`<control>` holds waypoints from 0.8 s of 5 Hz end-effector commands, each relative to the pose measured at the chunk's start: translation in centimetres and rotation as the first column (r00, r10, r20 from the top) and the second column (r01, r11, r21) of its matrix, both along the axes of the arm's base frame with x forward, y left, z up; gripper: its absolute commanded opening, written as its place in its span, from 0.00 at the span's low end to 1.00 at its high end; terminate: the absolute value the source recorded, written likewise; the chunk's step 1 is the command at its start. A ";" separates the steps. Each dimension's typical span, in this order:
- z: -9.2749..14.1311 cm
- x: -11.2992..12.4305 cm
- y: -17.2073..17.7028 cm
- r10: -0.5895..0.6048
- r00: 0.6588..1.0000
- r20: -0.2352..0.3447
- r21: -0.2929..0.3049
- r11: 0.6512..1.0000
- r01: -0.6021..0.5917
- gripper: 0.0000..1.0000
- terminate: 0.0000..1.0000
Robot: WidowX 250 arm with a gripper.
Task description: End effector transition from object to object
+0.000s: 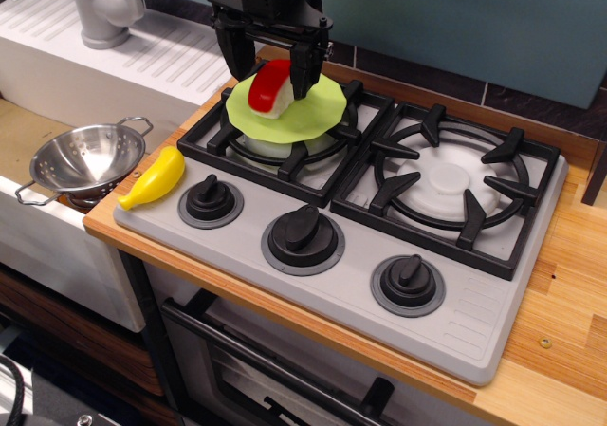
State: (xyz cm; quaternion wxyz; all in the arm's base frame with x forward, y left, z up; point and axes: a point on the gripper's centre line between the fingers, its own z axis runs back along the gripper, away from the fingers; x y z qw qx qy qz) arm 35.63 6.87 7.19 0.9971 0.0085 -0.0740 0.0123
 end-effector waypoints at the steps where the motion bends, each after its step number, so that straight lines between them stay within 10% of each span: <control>1: 0.0 0.0 0.0 0.000 1.000 0.000 0.000 1.000 0.000 1.00 0.00; 4: 3.4 -1.0 0.4 0.024 0.999 -0.040 -0.027 0.999 -0.025 1.00 0.00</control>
